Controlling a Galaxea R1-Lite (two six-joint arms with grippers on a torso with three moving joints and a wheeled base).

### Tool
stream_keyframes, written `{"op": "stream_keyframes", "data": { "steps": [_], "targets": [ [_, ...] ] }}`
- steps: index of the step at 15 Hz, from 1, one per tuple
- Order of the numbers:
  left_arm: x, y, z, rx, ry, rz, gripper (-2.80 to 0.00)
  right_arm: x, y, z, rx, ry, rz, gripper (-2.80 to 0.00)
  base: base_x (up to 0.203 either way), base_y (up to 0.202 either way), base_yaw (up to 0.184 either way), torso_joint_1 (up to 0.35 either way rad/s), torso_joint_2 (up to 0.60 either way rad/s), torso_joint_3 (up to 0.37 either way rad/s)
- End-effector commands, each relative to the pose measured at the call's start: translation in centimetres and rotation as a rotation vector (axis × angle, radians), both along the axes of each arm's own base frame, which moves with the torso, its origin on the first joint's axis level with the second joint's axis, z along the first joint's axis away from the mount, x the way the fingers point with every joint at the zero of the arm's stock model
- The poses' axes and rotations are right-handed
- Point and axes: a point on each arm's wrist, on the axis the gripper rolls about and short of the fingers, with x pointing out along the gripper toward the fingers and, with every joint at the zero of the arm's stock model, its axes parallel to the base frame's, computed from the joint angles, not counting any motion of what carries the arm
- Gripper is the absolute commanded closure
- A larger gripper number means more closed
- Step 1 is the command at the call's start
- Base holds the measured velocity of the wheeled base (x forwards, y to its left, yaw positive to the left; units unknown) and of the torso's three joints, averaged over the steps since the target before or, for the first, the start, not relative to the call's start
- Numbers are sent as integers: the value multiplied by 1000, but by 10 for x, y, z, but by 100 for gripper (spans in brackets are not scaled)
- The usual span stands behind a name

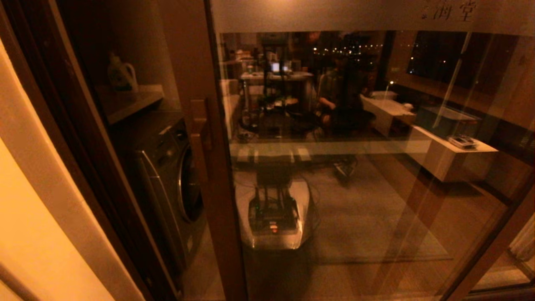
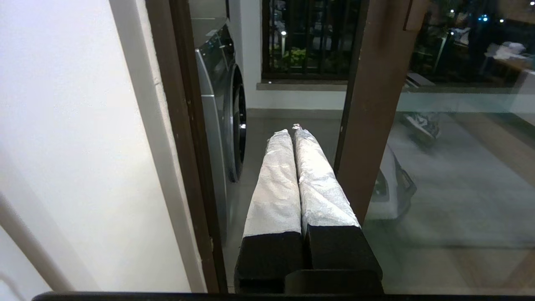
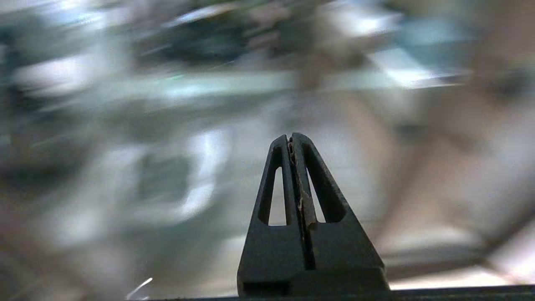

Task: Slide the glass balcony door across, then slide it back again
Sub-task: Close the slid door

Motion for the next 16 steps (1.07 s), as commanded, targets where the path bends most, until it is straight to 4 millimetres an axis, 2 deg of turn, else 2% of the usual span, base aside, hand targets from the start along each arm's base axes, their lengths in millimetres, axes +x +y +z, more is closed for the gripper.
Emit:
{"op": "stream_keyframes", "data": {
  "steps": [1,3,5,8,10,12,14,16],
  "targets": [
    [3,0,-11,0,40,0,0,-86,-4,-26,-28,-176,-109,0,0,0,0,0,0,0],
    [3,0,-11,0,40,0,0,-132,-1,-64,-62,-234,-55,0,0,0,0,0,0,0],
    [3,0,-11,0,40,0,0,-146,3,-106,-38,-173,7,0,0,0,0,0,0,0],
    [3,0,-11,0,40,0,0,-117,7,-136,36,-21,86,0,0,0,0,0,0,0],
    [3,0,-11,0,40,0,0,-87,8,-159,32,32,134,0,0,0,0,0,0,0],
    [3,0,-11,0,40,0,0,-55,9,-192,9,89,154,0,0,0,0,0,0,0],
    [3,0,-11,0,40,0,0,-32,9,-223,-27,84,164,0,0,0,0,0,0,0],
    [3,0,-11,0,40,0,0,-22,10,-235,-29,26,177,0,0,0,0,0,0,0]
  ]
}}
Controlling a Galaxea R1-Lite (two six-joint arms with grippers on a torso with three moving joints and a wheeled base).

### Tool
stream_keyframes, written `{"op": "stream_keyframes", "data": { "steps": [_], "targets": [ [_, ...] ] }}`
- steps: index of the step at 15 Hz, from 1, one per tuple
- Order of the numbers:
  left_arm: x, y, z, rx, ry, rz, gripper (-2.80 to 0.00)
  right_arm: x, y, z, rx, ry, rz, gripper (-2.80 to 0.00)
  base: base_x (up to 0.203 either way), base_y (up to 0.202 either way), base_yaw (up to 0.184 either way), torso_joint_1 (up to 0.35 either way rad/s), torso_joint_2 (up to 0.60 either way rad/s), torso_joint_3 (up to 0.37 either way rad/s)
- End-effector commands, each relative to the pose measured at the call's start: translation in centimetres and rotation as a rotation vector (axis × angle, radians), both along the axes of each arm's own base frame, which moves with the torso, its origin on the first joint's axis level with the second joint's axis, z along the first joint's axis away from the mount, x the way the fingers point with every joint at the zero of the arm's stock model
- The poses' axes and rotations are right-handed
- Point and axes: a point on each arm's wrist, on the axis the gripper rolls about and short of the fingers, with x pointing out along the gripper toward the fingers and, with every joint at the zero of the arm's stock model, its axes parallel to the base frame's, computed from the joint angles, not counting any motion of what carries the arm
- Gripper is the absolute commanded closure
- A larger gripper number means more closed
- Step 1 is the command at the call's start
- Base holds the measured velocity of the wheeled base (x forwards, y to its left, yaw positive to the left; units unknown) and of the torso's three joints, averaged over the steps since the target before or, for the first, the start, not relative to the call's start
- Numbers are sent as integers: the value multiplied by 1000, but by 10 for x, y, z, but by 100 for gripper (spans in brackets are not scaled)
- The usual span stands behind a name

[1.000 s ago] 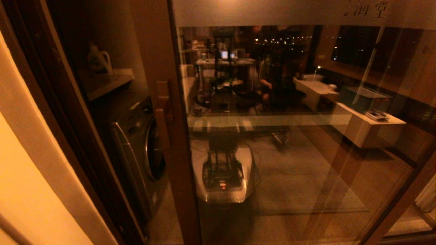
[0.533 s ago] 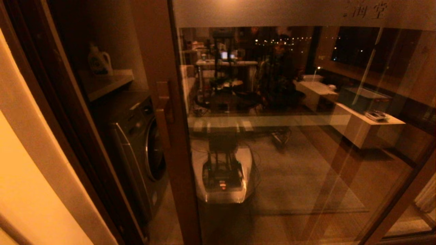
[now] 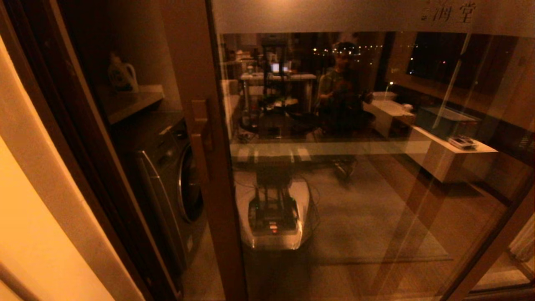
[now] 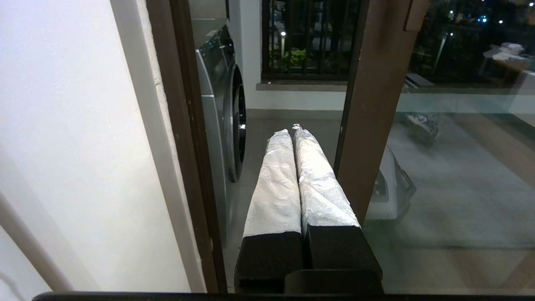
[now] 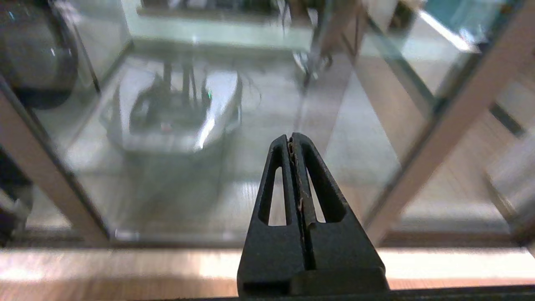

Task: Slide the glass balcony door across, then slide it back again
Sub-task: Close the slid door

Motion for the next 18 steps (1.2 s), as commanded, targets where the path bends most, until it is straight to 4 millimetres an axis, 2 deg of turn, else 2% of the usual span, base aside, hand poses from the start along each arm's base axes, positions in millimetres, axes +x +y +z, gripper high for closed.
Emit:
{"op": "stream_keyframes", "data": {
  "steps": [1,3,6,10,14,15,17,18],
  "targets": [
    [3,0,-11,0,40,0,0,7,0,-10,13,-36,6,0,0,0,0,0,0,0],
    [3,0,-11,0,40,0,0,7,0,-10,11,-38,11,0,0,0,0,0,0,0],
    [3,0,-11,0,40,0,0,7,0,-9,109,-38,0,0,0,0,0,0,0,0],
    [3,0,-11,-3,39,1,0,8,1,-9,-36,-45,51,0,0,0,0,0,0,0],
    [3,0,-9,9,33,-1,0,8,1,-9,44,-43,26,0,0,0,0,0,0,0],
    [0,0,2,11,4,-8,0,8,1,-9,45,-43,24,0,0,0,0,0,0,0],
    [-5,0,50,10,-46,-18,0,8,1,-9,45,-43,24,0,0,0,0,0,0,0],
    [-1,-1,76,9,-37,-25,0,8,1,-9,45,-43,24,0,0,0,0,0,0,0]
  ]
}}
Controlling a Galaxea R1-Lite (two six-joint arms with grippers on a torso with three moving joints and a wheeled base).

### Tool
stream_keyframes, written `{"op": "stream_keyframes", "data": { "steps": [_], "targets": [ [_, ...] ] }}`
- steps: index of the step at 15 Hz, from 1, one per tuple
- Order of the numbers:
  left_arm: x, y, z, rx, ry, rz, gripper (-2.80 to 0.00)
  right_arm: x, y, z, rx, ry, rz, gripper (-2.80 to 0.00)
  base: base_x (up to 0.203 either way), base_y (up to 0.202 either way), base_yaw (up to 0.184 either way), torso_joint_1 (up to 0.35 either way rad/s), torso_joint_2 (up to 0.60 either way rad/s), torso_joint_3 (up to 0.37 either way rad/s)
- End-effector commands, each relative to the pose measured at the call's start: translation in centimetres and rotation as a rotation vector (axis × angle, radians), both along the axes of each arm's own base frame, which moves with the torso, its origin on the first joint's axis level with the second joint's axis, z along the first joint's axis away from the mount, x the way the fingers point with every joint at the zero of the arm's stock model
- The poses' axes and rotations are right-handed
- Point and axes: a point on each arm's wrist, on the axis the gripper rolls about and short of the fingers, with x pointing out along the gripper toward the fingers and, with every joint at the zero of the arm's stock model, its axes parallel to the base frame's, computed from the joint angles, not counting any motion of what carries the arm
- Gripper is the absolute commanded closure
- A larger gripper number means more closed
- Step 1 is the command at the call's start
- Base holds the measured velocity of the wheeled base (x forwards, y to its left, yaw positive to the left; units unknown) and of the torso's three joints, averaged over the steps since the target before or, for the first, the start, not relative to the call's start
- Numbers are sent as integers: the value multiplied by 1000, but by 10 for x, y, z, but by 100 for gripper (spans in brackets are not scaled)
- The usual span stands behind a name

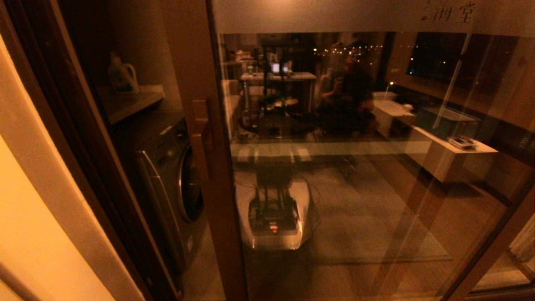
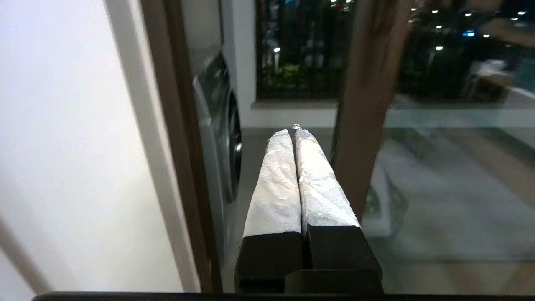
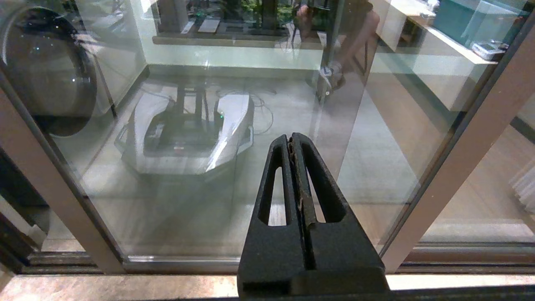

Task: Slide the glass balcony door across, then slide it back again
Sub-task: Close the slid door

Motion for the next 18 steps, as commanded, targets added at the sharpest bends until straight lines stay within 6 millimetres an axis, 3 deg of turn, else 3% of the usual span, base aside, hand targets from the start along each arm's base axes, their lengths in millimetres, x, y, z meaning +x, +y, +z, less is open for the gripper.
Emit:
{"op": "stream_keyframes", "data": {
  "steps": [1,3,5,7,10,12,16,18],
  "targets": [
    [19,0,63,0,48,-22,0,0,0,0,-1,4,2,0,0,0,0,0,0,0],
    [56,-2,106,3,117,-74,0,0,0,0,-2,4,2,0,0,0,0,0,0,0],
    [105,-4,132,3,158,-122,0,0,0,0,3,5,2,0,0,0,0,0,0,0],
    [149,-12,146,-7,178,-206,0,0,0,0,6,5,2,0,0,0,0,0,0,0],
    [198,-38,147,-31,244,-346,0,0,0,0,6,5,2,0,0,0,0,0,0,0],
    [219,-57,143,-56,294,-424,0,0,0,0,6,5,2,0,0,0,0,0,0,0],
    [219,-87,141,-55,321,-563,0,0,0,0,6,5,2,0,0,0,0,0,0,0],
    [229,-100,141,-48,336,-594,0,0,0,0,6,5,2,0,0,0,0,0,0,0]
  ]
}}
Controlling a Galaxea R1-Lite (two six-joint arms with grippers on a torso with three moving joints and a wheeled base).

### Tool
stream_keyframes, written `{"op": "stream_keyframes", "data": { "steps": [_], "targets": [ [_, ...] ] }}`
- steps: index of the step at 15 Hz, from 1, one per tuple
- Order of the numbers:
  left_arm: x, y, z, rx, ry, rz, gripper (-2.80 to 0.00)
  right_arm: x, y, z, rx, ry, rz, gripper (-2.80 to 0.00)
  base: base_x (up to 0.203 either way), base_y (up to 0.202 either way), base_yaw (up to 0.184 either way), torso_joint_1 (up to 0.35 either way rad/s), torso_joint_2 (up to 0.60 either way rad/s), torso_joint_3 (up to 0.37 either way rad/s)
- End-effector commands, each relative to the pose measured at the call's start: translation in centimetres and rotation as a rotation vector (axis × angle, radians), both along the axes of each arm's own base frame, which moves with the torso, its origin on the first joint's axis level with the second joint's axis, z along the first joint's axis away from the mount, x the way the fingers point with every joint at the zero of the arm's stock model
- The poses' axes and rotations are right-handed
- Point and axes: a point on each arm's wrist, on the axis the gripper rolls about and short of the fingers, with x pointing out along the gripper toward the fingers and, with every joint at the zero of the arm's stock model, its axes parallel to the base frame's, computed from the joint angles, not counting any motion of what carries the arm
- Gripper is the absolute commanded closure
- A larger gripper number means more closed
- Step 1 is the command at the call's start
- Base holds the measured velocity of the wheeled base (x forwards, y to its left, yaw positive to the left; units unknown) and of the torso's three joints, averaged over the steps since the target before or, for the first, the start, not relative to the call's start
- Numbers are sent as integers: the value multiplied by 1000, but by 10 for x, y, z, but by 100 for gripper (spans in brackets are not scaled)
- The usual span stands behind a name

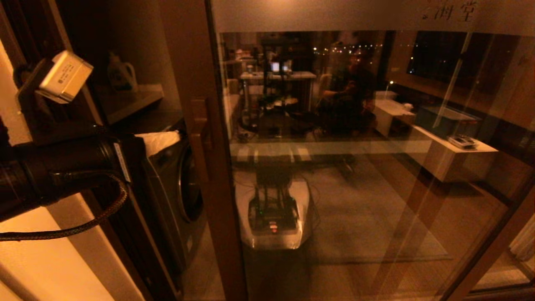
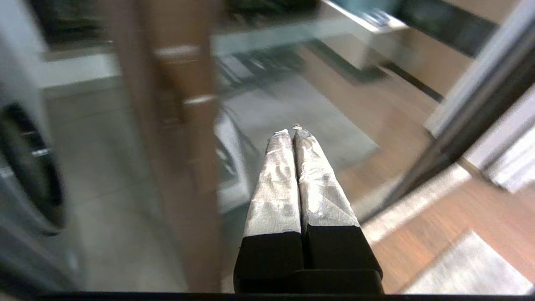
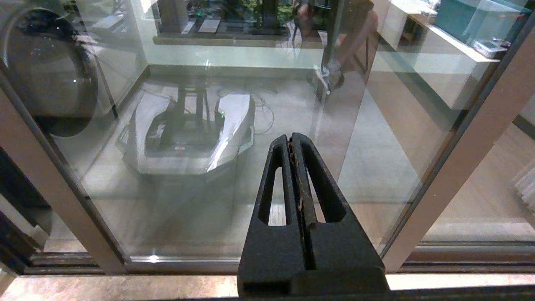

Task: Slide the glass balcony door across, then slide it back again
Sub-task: Close the slid door

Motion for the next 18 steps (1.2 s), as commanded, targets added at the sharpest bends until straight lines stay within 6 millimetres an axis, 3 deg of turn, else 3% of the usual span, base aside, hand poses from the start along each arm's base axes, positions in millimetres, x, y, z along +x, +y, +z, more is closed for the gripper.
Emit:
{"op": "stream_keyframes", "data": {
  "steps": [1,8,12,18],
  "targets": [
    [18,-17,-7,18,39,-33,0,0,0,0,-1,3,1,0,0,0,0,0,0,0],
    [61,-50,-17,43,86,-60,0,0,0,0,-1,3,0,0,0,0,0,0,0,0],
    [86,-63,-28,49,66,36,0,0,0,0,-1,3,1,0,0,0,0,0,0,0],
    [99,-68,-32,49,30,170,0,0,0,0,-1,3,1,0,0,0,0,0,0,0]
  ]
}}
